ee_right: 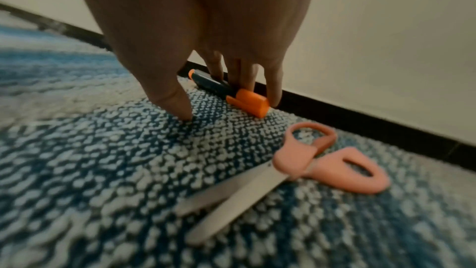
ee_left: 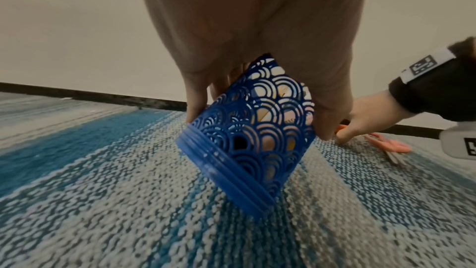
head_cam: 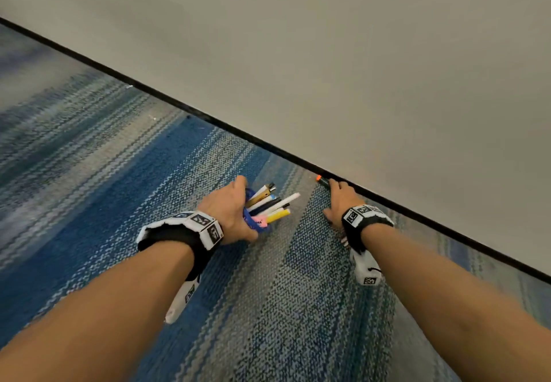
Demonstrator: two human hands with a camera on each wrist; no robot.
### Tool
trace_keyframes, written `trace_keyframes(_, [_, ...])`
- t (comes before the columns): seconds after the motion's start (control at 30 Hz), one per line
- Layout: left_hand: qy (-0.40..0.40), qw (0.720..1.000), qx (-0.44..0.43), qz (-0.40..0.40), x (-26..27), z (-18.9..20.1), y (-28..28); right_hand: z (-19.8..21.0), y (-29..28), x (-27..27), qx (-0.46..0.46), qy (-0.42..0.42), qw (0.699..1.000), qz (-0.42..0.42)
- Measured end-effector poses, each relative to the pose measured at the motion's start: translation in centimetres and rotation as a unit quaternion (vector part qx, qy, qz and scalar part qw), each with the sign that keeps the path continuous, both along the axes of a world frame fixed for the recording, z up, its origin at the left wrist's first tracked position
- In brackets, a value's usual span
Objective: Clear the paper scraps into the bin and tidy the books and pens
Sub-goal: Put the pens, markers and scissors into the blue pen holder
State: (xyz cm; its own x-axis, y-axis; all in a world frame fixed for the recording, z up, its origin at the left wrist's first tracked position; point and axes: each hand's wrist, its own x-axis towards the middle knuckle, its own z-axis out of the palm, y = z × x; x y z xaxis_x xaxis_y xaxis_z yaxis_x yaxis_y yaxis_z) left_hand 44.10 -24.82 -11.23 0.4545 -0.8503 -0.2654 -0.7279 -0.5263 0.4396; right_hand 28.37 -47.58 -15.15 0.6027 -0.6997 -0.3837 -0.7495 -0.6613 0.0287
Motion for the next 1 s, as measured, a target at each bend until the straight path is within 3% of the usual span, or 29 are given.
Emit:
trace_keyframes(0.2, [-0.003,0.998,0.051,0.040,-4.0,1.4,-2.8,0.0,-1.2,-1.2,-0.001,-0.087,0.996,-0.021])
trace_keyframes(0.27, [-0.007,0.997,0.069,0.027,-5.1,2.1,-4.2,1.6,-1.7,-1.6,0.025,-0.181,0.980,-0.079])
trace_keyframes(0.4, [-0.009,0.997,0.076,0.033,-6.7,4.5,-7.1,6.7,-2.6,-1.6,0.069,-0.443,0.870,-0.204])
trace_keyframes(0.47, [-0.014,0.996,0.064,0.054,-7.3,5.5,-8.2,8.2,-1.7,-1.3,0.147,-0.506,0.827,-0.197])
trace_keyframes(0.53, [-0.018,0.996,0.062,0.064,-7.5,5.8,-9.1,8.3,-0.7,-1.5,0.212,-0.522,0.809,-0.170])
trace_keyframes(0.57, [-0.019,0.996,0.065,0.064,-7.4,5.8,-9.5,8.6,-0.5,-1.7,0.204,-0.522,0.813,-0.157])
trace_keyframes(0.67, [-0.015,0.997,0.060,0.042,-6.8,5.3,-10.2,10.0,-0.9,-2.8,0.143,-0.466,0.870,-0.078])
trace_keyframes(0.73, [-0.008,0.998,0.051,0.021,-6.7,5.1,-10.4,10.9,-1.0,-4.0,0.131,-0.468,0.872,-0.061])
trace_keyframes(0.83, [0.010,0.999,0.046,0.008,-6.9,4.7,-10.9,10.8,-0.6,-5.4,0.108,-0.490,0.859,-0.100])
trace_keyframes(0.93, [0.030,0.999,0.026,-0.018,-7.6,3.8,-11.8,9.4,-0.2,-5.9,0.158,-0.395,0.905,-0.021])
trace_keyframes(1.0, [0.040,0.999,0.016,-0.032,-8.1,3.4,-12.2,8.4,-0.8,-6.5,0.194,-0.365,0.910,-0.026])
